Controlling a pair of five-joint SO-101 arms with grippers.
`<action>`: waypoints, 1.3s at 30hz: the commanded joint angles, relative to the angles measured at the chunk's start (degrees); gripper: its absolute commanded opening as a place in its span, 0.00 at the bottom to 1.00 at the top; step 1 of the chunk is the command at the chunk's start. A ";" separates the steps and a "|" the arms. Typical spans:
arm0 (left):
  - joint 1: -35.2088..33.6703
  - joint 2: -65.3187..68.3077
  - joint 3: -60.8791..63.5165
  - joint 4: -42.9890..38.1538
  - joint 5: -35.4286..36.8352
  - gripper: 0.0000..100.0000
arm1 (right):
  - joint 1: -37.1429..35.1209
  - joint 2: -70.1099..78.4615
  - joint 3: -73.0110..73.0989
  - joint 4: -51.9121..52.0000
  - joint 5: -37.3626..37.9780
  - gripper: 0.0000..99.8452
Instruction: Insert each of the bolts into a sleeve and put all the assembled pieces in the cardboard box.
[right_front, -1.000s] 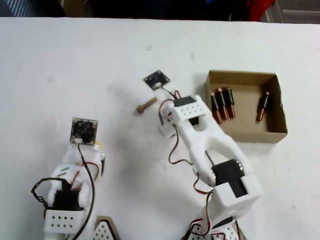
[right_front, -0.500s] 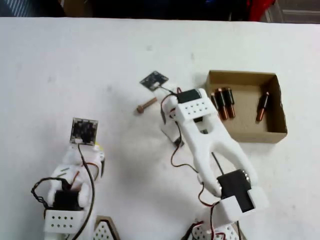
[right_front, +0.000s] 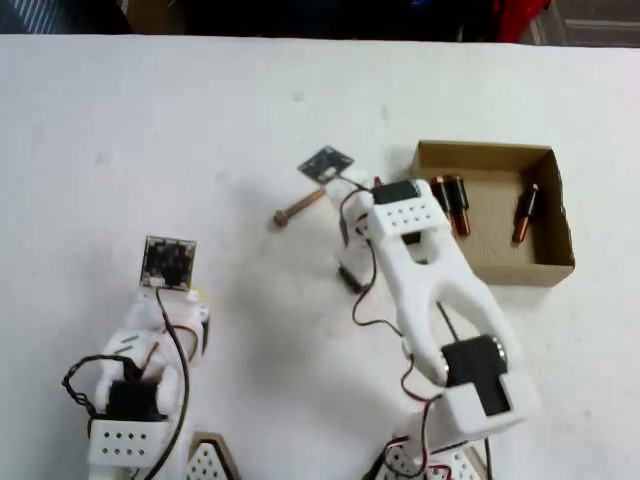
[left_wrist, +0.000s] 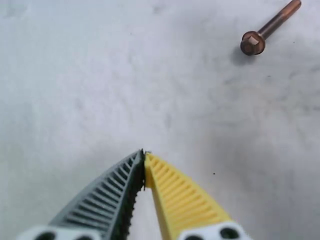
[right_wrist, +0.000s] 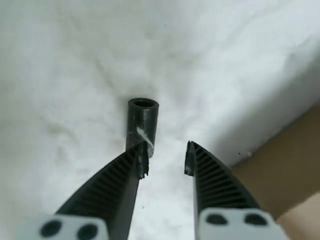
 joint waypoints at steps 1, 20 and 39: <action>-0.40 -0.40 -0.09 0.62 -0.44 0.02 | 0.31 0.75 -0.88 -0.92 0.44 0.11; -0.40 -0.40 -0.09 0.62 -0.44 0.02 | -3.56 2.24 -0.35 -3.56 0.35 0.11; -0.40 -0.40 -0.09 0.62 -0.44 0.02 | -2.86 8.66 -1.05 -6.81 0.44 0.01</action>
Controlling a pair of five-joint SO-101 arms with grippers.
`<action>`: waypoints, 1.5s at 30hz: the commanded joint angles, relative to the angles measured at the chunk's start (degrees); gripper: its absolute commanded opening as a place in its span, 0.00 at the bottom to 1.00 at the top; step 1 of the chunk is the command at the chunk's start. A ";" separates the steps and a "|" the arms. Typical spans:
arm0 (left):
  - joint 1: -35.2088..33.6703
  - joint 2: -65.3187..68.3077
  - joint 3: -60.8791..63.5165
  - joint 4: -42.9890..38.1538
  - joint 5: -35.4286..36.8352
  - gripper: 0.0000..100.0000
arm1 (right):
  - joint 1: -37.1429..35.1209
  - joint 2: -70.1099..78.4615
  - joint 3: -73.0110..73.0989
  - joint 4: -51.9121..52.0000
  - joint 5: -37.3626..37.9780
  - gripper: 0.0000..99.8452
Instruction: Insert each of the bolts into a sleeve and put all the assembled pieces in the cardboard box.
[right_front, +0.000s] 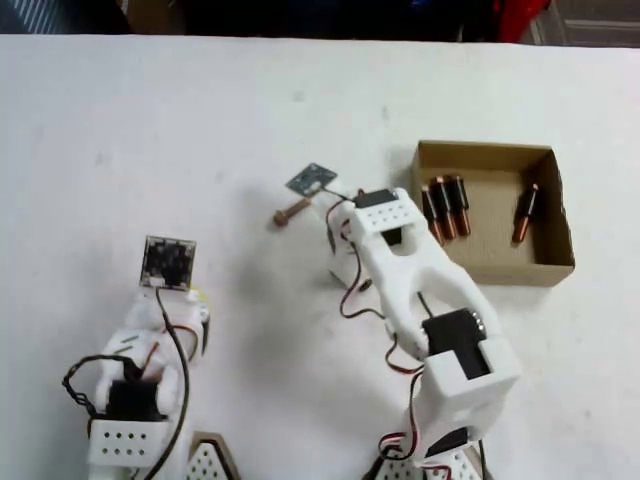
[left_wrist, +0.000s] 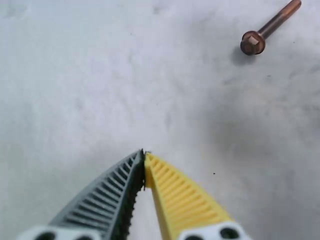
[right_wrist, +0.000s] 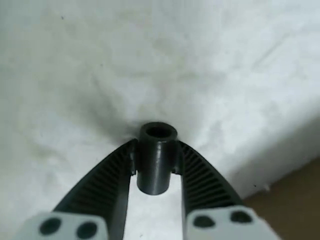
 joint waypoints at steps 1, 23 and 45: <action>-0.40 -0.40 -0.09 0.62 -0.44 0.02 | 0.04 -1.36 -1.05 -0.22 0.35 0.02; -0.13 -0.40 -0.09 0.70 -0.35 0.02 | -0.04 -56.66 -0.09 27.12 0.44 0.02; 0.04 -0.13 -11.52 13.54 0.00 0.02 | -0.04 -94.55 42.64 -1.45 -6.86 0.02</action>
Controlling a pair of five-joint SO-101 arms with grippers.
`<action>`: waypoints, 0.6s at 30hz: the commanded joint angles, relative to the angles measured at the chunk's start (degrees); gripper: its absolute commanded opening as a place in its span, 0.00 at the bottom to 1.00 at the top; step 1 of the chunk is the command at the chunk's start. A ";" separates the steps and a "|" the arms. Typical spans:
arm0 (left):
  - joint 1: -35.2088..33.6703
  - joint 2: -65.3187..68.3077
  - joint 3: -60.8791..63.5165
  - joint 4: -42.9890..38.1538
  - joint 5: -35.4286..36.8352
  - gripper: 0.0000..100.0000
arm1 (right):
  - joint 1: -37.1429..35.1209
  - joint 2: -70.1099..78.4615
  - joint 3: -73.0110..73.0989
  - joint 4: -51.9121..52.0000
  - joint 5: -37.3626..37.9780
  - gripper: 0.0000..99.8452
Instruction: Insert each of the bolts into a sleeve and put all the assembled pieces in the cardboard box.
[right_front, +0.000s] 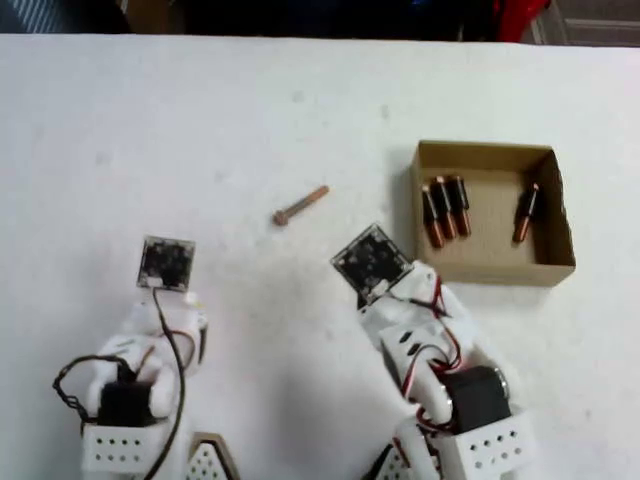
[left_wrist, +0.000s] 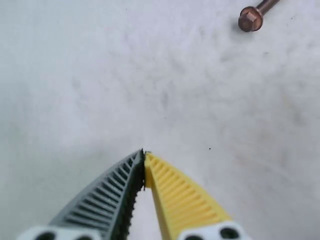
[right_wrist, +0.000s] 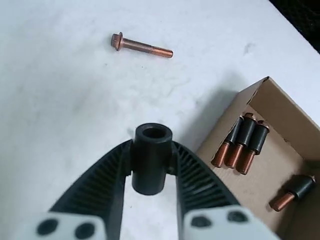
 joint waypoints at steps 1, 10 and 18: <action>0.04 -0.13 -5.45 1.76 0.00 0.02 | 0.40 -1.45 1.14 -4.88 -4.92 0.02; 0.04 4.09 -19.43 9.05 -0.18 0.02 | 0.31 -1.63 -0.70 -1.80 -7.03 0.02; 5.85 30.90 -35.87 8.88 0.09 0.02 | 0.13 -1.71 -4.66 2.77 -7.21 0.02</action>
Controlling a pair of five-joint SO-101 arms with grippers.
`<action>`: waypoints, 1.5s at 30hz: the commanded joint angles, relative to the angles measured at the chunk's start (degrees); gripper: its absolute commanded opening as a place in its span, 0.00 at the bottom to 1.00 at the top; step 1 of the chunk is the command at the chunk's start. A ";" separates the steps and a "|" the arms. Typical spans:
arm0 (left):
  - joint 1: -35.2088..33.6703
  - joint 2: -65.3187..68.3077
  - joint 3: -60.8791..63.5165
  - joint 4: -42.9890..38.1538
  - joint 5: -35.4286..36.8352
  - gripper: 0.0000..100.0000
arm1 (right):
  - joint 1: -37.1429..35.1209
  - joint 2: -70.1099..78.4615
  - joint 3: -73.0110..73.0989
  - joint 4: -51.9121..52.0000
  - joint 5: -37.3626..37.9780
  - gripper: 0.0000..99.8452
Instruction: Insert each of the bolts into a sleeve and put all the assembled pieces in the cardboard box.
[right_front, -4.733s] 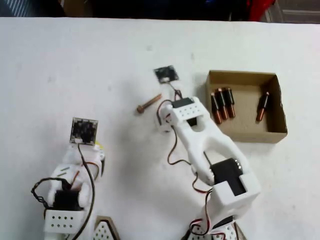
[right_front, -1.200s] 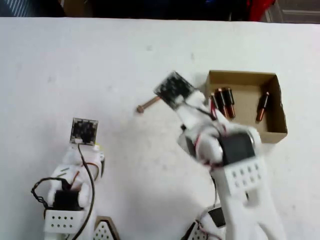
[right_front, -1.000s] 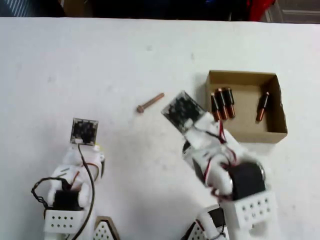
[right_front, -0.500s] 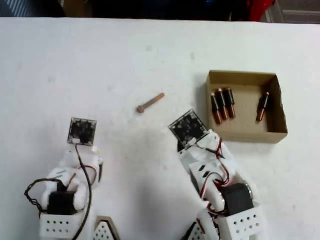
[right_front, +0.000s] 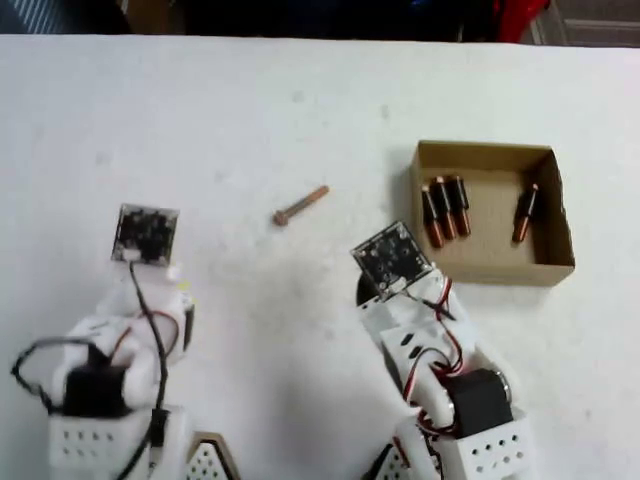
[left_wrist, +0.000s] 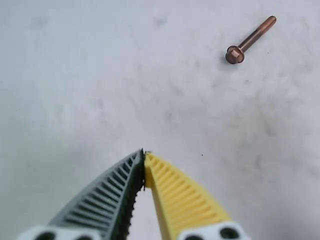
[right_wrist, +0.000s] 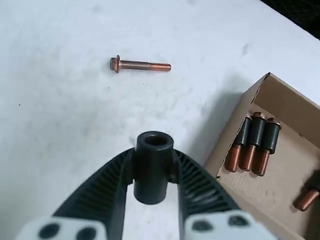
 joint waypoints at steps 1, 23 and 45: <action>5.85 13.67 -10.02 0.18 0.35 0.02 | 0.04 -1.36 -3.34 0.48 -0.53 0.02; 17.71 74.59 -51.69 -0.62 -12.13 0.12 | 0.22 -16.04 4.75 -1.71 -0.53 0.02; 18.24 115.82 -94.15 2.20 -12.48 0.20 | 0.31 -16.13 10.81 -5.32 -0.53 0.02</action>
